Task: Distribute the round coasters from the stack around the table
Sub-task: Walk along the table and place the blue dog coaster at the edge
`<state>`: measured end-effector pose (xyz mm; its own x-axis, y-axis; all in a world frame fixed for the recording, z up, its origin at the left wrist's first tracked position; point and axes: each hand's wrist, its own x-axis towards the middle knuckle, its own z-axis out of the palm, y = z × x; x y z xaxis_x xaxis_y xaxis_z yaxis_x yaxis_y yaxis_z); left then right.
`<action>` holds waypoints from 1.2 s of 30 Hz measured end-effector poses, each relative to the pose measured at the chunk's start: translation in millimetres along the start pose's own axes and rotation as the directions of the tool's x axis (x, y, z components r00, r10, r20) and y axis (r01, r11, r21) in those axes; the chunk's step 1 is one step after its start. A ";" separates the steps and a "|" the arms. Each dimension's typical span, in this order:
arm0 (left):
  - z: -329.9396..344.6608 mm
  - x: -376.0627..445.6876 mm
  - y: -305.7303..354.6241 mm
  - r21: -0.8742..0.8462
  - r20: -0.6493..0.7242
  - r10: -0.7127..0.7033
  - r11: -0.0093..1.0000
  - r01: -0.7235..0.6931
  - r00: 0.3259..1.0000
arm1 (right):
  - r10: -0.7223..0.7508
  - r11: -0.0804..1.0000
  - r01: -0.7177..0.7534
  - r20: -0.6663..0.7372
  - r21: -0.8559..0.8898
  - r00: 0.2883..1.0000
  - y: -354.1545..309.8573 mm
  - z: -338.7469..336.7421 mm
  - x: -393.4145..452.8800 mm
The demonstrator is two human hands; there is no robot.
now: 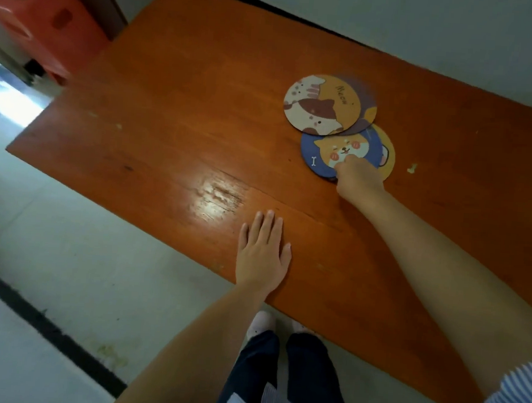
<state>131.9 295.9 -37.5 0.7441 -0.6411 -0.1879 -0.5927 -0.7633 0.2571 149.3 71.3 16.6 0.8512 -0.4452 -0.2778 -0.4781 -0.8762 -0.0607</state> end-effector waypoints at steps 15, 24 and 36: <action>-21.4 -13.7 -2.2 -0.372 -0.099 0.043 0.925 -0.077 0.994 | -0.184 0.983 0.183 -0.132 -0.017 0.974 -12.4 3.0 -152.3; -33.8 -38.8 34.8 -0.711 0.441 -0.084 0.574 0.405 0.894 | -0.039 0.849 -0.020 0.100 0.527 0.994 3.7 51.5 -215.6; -38.2 -34.0 81.9 -0.643 0.349 -0.021 0.722 0.256 0.937 | 0.450 0.445 -0.494 0.290 0.747 0.845 89.9 30.0 -190.6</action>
<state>69.8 258.2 26.2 0.6023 -0.6124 -0.5120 -0.0392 -0.6633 0.7473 -62.4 82.8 35.3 0.4410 -0.7167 -0.5402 -0.7949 -0.0325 -0.6058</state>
